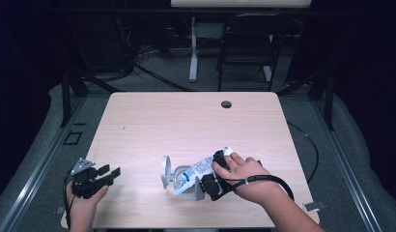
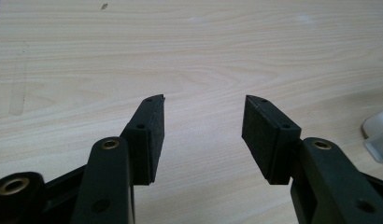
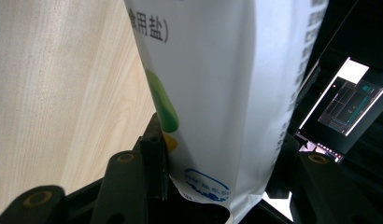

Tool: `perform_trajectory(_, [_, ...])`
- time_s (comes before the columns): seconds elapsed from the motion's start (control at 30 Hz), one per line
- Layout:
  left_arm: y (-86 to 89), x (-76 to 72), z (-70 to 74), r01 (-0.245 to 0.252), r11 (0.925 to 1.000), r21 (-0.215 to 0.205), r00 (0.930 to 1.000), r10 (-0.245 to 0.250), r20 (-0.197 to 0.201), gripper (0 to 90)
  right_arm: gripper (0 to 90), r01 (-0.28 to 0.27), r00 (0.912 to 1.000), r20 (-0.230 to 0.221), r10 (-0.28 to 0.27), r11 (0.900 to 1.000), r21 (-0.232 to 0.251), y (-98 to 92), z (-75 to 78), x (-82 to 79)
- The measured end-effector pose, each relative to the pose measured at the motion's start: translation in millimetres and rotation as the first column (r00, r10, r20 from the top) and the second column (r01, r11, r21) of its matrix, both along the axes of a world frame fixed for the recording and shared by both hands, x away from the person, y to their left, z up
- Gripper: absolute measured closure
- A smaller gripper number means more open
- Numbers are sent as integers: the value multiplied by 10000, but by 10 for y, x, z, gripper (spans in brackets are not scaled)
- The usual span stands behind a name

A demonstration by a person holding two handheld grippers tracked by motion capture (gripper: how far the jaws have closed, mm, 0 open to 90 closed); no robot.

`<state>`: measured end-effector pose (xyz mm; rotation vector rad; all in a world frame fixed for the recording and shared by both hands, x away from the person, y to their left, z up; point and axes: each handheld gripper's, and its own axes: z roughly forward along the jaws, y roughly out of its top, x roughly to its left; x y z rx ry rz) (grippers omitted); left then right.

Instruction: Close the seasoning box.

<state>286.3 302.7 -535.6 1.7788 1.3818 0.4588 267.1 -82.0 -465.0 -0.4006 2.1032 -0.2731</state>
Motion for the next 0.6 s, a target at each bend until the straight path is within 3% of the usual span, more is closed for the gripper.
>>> perform_trajectory(0.6, [4, 0, -11, -26, 10000, -16, 10000, 26, -35, 494, 552, 38, 10000, 76, -37, 10000, -77, 3, 13, -3])
